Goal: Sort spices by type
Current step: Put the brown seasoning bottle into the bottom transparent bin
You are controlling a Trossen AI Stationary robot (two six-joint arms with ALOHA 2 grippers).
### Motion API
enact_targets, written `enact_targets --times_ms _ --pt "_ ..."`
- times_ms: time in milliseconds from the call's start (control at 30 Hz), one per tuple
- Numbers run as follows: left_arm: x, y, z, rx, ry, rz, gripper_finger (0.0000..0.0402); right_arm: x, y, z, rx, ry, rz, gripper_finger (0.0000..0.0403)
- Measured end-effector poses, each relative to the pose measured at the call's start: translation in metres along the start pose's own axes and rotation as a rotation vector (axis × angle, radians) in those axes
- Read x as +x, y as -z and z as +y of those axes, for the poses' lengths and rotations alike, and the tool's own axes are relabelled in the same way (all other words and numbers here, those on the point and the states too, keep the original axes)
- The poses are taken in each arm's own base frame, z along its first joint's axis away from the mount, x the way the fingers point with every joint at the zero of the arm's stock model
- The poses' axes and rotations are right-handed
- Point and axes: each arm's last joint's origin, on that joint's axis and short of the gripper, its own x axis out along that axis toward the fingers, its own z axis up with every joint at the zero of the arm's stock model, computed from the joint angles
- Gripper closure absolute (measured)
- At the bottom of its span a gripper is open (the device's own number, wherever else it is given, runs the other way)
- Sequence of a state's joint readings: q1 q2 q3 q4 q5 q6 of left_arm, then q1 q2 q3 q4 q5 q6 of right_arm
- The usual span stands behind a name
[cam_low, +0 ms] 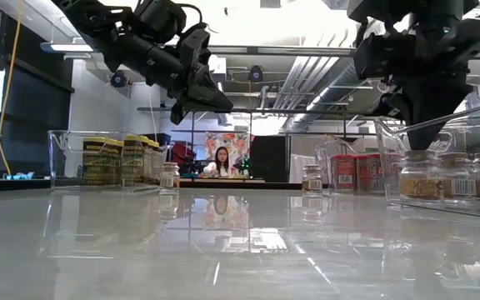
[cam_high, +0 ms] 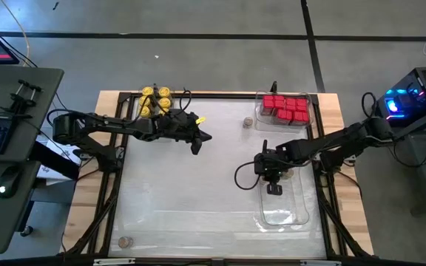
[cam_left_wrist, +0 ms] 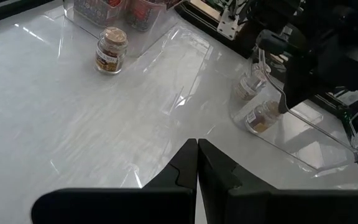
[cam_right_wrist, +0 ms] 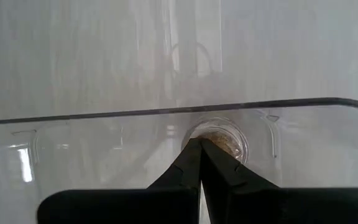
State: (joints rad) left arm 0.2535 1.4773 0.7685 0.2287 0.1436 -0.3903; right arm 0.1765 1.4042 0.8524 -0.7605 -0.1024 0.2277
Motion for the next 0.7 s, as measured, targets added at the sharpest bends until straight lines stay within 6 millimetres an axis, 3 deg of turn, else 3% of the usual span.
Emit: enact_targets --times_ms 433,700 --pt "0.0 0.001 0.0 0.014 -0.003 0.006 0.0402 -0.009 0.003 -0.004 0.06 0.135 0.059 0.0403" --pt "0.0 0.002 0.001 0.024 -0.009 0.021 0.0401 -0.011 0.003 -0.014 0.203 0.202 0.06 0.0403"
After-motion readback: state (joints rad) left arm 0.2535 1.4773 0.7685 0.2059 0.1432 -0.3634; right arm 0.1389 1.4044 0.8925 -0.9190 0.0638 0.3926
